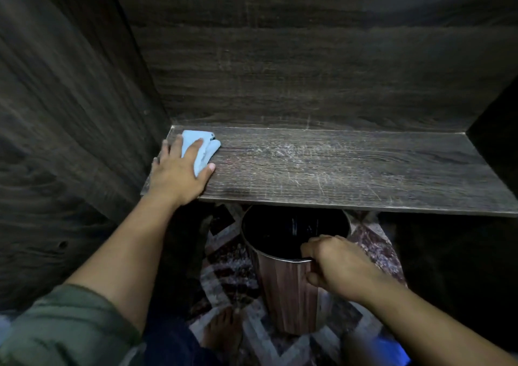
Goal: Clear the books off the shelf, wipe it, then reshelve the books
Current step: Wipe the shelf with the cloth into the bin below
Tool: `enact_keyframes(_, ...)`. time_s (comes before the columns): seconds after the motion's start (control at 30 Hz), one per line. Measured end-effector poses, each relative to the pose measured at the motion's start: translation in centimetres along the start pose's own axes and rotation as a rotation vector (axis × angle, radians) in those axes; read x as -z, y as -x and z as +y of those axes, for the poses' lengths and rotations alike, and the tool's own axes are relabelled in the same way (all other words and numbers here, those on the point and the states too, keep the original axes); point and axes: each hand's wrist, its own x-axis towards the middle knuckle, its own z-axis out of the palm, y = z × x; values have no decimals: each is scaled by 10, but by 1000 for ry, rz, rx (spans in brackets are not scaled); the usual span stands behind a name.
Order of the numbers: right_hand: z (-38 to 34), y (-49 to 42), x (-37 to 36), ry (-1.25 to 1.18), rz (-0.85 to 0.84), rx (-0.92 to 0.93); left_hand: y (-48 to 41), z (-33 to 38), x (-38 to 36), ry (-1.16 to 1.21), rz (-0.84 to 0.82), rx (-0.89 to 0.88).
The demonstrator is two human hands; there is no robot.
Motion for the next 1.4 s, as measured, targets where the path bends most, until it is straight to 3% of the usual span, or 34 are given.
enact_keyframes(0.17, 1, -3, -6, -4, -10, 2, 8, 33, -11, 132, 8, -22)
enact_keyframes(0.33, 2, -4, -9, -3, -1, 8, 49, 105, -21, 259, 0, -487)
enact_keyframes(0.4, 3, -4, -10, -4, 6, 14, 56, 116, -25, 330, 12, -563)
enact_keyframes(0.5, 6, -4, -11, -17, 15, 17, 40, 107, -16, 390, 177, -344)
enact_keyframes(0.6, 10, -4, -10, -35, 23, 21, 0, 65, -5, 161, 268, -25)
enact_keyframes(0.67, 11, -5, -10, -42, 30, 17, -22, 35, -4, 43, 298, 80)
enact_keyframes(0.77, 12, -7, -10, -29, 29, 8, -48, -1, -12, -18, 252, 75)
enact_keyframes(0.87, 12, -10, -9, -21, 29, 12, -67, -11, -7, 77, 129, 101)
enact_keyframes(1.03, 8, -13, -9, -33, 31, 0, -70, 8, 8, 167, 95, 208)
enact_keyframes(1.17, 4, -14, -7, -45, 9, -1, -43, 40, 10, 293, 104, 106)
enact_keyframes(1.27, 2, -14, -4, -52, 6, -7, -32, 52, 4, 348, 237, 97)
enact_keyframes(1.33, 0, -14, -4, -34, 8, -6, -45, 34, 4, 200, 436, 72)
enact_keyframes(1.4, 2, -13, -5, -23, 13, -6, -63, 10, 4, -25, 480, 82)
